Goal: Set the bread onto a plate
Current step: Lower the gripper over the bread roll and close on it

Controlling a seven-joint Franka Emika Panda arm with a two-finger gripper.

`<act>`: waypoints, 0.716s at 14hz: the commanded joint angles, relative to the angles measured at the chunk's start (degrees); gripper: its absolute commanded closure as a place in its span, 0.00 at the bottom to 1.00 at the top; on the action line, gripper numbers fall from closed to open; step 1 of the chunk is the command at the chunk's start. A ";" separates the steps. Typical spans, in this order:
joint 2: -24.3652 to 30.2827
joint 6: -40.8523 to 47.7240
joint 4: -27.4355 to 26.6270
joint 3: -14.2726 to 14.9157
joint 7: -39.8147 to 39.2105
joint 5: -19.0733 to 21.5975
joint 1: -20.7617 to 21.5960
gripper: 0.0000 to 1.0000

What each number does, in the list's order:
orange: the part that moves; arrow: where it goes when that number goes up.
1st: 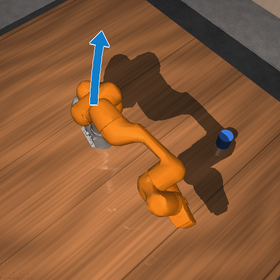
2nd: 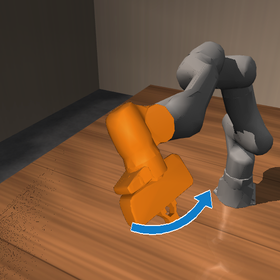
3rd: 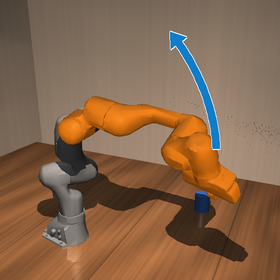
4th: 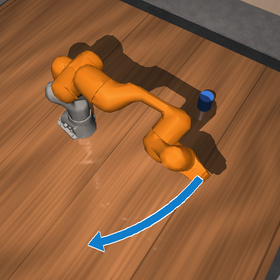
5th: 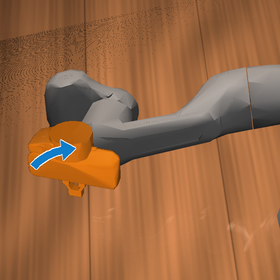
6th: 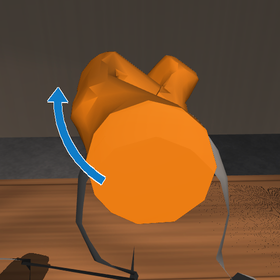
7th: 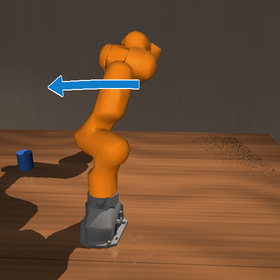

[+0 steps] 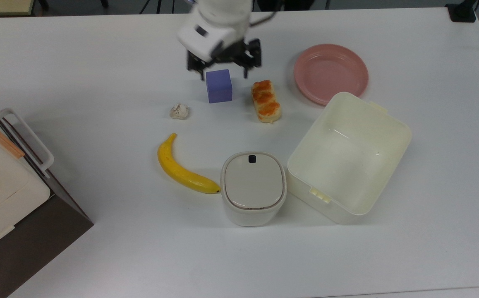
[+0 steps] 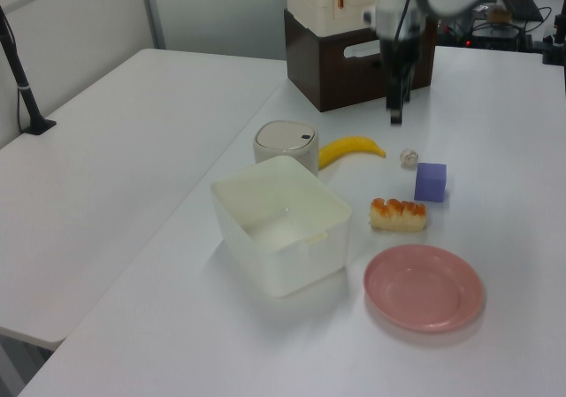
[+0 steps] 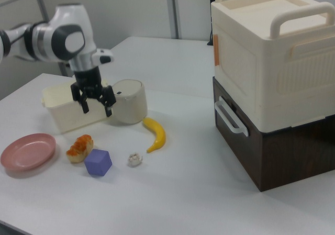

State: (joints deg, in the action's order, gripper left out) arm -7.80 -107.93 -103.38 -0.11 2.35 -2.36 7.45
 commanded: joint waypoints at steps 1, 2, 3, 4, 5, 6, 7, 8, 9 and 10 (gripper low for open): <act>0.33 -4.13 -4.98 0.55 -0.77 0.78 2.75 0.00; 0.33 -4.30 -5.77 0.38 -0.77 0.78 3.10 0.00; 0.33 -5.52 -6.91 0.38 -0.69 0.86 4.06 0.00; 0.24 -8.67 -8.92 0.38 0.36 0.86 5.81 0.00; -0.28 -10.88 -9.99 0.38 2.02 0.86 6.78 0.00; -2.46 -12.81 -10.34 0.38 3.69 0.86 8.18 0.00; -4.66 -13.35 -10.26 0.38 4.58 0.86 8.81 0.00; -5.81 -13.88 -10.26 0.38 4.68 0.78 9.25 0.00; -6.96 -15.19 -10.26 0.46 5.02 0.78 9.60 0.00; -7.49 -15.81 -10.26 0.38 5.29 0.69 9.78 0.01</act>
State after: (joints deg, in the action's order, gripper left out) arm -13.31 -120.79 -113.21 -0.22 6.26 -2.33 16.20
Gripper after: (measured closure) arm 0.000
